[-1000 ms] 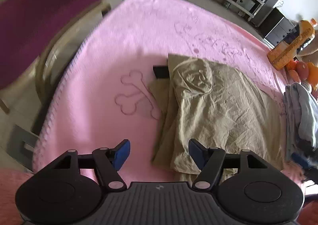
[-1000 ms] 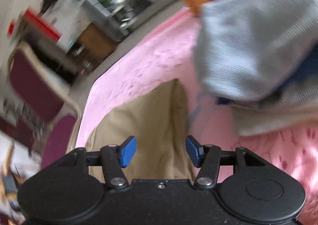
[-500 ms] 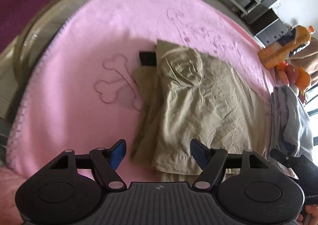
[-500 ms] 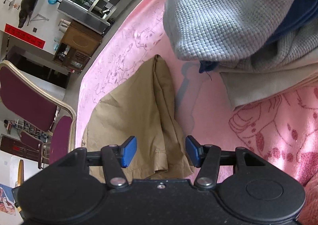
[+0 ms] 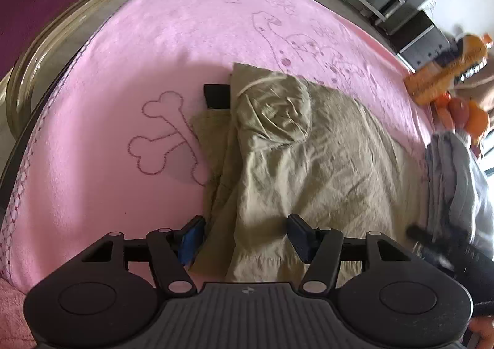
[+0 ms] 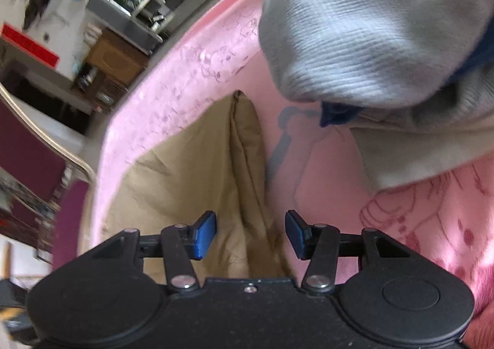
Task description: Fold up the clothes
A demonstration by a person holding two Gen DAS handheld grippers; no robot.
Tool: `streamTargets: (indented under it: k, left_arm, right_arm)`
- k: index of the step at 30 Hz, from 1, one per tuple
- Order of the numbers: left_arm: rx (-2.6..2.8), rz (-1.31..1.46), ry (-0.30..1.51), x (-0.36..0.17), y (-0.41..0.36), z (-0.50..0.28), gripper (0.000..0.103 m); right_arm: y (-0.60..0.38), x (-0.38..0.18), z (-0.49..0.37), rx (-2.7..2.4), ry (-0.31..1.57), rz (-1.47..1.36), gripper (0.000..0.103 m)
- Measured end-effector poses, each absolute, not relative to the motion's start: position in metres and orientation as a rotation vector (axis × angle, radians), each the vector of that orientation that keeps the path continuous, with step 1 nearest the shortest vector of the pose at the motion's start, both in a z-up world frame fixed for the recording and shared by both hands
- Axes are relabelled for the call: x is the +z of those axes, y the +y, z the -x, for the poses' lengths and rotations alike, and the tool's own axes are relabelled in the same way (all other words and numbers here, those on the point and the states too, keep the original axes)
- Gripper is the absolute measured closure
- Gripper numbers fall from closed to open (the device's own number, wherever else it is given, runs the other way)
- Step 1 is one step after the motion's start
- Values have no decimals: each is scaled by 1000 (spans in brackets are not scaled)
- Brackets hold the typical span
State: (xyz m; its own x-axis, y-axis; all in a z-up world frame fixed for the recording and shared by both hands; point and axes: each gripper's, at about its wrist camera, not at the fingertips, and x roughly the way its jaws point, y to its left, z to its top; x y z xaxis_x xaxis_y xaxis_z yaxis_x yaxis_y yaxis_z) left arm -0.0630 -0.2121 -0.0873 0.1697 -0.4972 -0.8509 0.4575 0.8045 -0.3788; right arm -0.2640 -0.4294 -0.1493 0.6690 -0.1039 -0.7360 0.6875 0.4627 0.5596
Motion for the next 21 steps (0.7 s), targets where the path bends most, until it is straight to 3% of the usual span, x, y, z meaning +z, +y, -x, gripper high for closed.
streamTargets:
  k: [4,5,6,9,13,21]
  left_arm:
    - [-692,-34,1195,-86,-216,73,45]
    - [-696,-51,1187,-85,-217,74,47]
    - [-698,-66,1175,-84,-217,77,53]
    - [-683,-141,1105,-80,-220,89,64]
    - [-682,-230,1003,-72,-229,108,72]
    - [-741,-36,1095,-69,-230,105,76]
  right_arm:
    - [-414,-146,251,-556,686,-852,59]
    - [-411,-145,249,-552,694,-828,76]
    - [-408,-144,246,-543,704,-805,86]
    - [-396,-134,238,-536,733,-686,96]
    - [-365,-98,220,-537,746,-388,99]
    - [-321,-10,155,-425,642,75,100]
